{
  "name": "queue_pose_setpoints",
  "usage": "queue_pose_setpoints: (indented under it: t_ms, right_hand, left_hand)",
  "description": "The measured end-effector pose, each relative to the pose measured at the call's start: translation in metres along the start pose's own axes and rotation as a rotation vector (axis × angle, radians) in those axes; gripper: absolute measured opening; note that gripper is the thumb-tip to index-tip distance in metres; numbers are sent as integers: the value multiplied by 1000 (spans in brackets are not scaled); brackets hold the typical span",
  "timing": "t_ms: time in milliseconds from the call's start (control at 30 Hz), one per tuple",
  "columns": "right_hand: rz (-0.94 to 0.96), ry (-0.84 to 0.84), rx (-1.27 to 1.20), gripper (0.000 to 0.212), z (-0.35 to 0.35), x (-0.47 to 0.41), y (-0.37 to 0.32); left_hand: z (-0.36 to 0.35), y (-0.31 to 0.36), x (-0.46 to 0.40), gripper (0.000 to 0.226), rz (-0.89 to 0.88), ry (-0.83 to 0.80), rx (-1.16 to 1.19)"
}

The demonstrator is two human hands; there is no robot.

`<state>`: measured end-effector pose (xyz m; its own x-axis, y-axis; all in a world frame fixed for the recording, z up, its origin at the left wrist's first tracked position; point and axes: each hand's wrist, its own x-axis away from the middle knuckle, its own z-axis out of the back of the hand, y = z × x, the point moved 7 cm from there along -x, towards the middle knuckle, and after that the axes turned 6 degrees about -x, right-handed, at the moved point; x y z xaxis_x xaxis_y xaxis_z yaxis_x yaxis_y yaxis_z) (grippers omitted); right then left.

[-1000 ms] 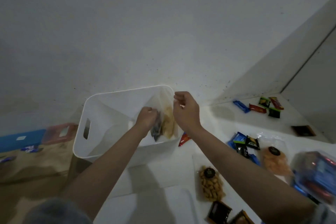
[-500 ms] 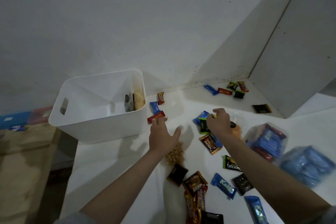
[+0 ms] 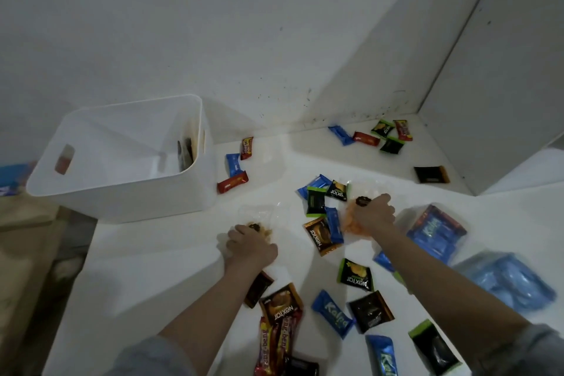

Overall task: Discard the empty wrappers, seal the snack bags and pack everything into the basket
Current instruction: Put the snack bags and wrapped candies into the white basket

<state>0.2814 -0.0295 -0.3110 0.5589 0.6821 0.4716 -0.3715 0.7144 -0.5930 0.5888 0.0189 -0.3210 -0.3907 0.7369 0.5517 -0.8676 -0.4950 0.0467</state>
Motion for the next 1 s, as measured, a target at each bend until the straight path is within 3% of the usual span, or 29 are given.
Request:
queue_pose_setpoints:
  t_ms: [100,200,333,433,600,733,833,1000]
  right_hand:
    - [-10,26,29,82,1,-4,3]
    - [15,56,-101,88,6,-3,4]
    - [106,96,-218,61,16,8,-5]
    - [196,75,-326,56,16,24,-17]
    - [232,36,-514,55,12,71,-44]
    - [284,-34,-661,68,-1,121,-78]
    - [343,-104,-726,76,-15,160,-107]
    - [366,-179,-748,68,-48,209,-148]
  left_hand:
    - [4,-1,1,97,19,10,25]
    - [7,-2,2,89,-6,21,82]
    - [15,-3,8,80,-81,59,162]
    - [30,0,15,86,-204,148,289]
    - [79,-3,31,92,-433,235,529]
    - [125,-19,44,79,-565,278,766]
    - [159,-40,48,91,-652,244,928]
    - [230,-84,47,75,-642,342,1101]
